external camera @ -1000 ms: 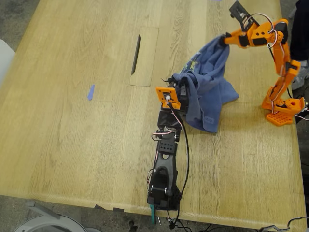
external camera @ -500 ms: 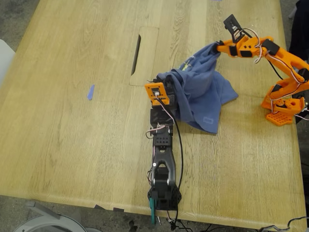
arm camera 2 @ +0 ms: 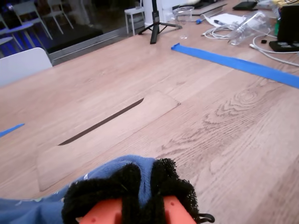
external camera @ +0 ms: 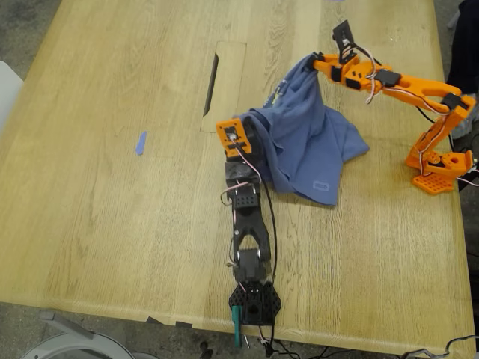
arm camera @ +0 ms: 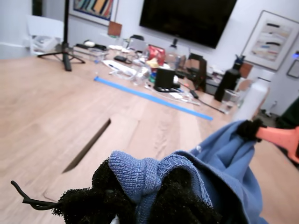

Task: Fold a T-shirt

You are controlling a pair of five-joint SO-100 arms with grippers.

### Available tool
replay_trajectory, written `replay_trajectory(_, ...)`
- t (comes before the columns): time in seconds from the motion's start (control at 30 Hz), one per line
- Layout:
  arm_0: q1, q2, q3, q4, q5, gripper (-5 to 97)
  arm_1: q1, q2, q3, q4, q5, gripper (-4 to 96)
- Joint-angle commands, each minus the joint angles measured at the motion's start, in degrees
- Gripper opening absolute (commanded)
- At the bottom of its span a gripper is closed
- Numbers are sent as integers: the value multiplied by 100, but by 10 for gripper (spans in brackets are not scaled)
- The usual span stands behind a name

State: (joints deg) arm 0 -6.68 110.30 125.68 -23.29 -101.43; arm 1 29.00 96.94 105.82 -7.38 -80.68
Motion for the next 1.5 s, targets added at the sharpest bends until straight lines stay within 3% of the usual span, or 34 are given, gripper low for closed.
replay_trajectory(0.0, -264, -369, -1230, -352, 26, -2, 105, -510, -589, -642, 53, 36)
replay_trajectory(0.57, -1354, -3059, -3929, -369, 70, -2, 598, -4799, -5581, -747, 114, 38)
replay_trajectory(0.63, -1441, -3349, -4210, -378, 70, -2, 615, -5572, -6741, -448, 132, 38)
replay_trajectory(0.73, -1477, -3823, -4667, -387, 70, -2, 615, -7690, -10151, 914, 132, 44)
replay_trajectory(0.8, -1503, -4210, -5150, -387, 70, -2, 650, -8411, -11021, 1055, 132, 44)
replay_trajectory(1.17, -1626, -5045, -6434, -88, 229, -2, 958, -8218, -10925, 229, 79, 38)
replay_trajectory(1.47, -1468, -4201, -6038, 589, 220, -2, 905, -7682, -11320, 1063, 88, 39)
